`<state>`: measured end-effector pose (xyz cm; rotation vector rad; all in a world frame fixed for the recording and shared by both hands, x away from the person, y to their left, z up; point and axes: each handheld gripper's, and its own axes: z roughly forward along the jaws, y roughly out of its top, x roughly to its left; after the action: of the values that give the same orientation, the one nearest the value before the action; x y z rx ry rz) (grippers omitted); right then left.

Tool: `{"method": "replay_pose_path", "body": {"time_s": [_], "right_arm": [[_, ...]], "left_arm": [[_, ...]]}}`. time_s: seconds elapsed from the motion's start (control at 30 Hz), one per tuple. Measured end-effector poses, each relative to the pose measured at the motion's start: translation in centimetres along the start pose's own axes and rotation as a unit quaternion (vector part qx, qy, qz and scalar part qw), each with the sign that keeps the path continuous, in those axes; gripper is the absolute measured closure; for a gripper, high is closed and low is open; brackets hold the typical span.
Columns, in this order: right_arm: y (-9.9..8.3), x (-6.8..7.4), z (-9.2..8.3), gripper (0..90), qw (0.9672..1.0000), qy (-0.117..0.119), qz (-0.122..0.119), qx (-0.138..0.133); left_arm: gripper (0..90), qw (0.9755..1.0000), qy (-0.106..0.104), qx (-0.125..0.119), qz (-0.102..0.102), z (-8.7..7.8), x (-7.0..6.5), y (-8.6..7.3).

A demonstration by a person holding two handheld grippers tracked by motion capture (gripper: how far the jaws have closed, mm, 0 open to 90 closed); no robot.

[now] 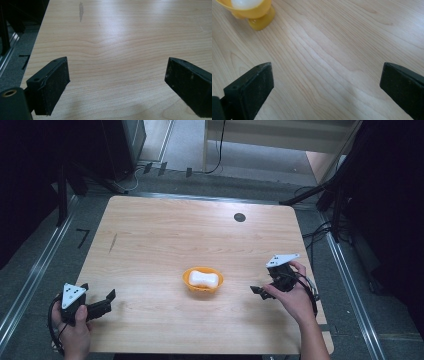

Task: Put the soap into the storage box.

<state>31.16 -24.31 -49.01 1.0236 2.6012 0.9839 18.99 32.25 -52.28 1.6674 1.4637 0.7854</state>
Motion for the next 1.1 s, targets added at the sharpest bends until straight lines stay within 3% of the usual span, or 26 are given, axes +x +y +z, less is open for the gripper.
{"method": "replay_pose_path", "body": {"time_s": [0.53,0.8,1.1], "right_arm": [[-4.1,-1.7,-1.8,0.0,0.998,-0.032,0.049,-0.023],[-6.8,-2.4,-3.1,0.0,0.9943,-0.057,0.081,-0.039],[-9.4,-2.7,-3.8,0.0,0.9911,-0.069,0.103,-0.049]], "left_arm": [[6.0,1.0,-0.001,-0.001,0.0,0.0,0.0,0.0],[6.0,1.0,0.0,-0.001,0.001,0.0,0.0,0.0],[6.0,1.0,0.0,-0.001,0.002,0.0,0.0,0.0]]}}
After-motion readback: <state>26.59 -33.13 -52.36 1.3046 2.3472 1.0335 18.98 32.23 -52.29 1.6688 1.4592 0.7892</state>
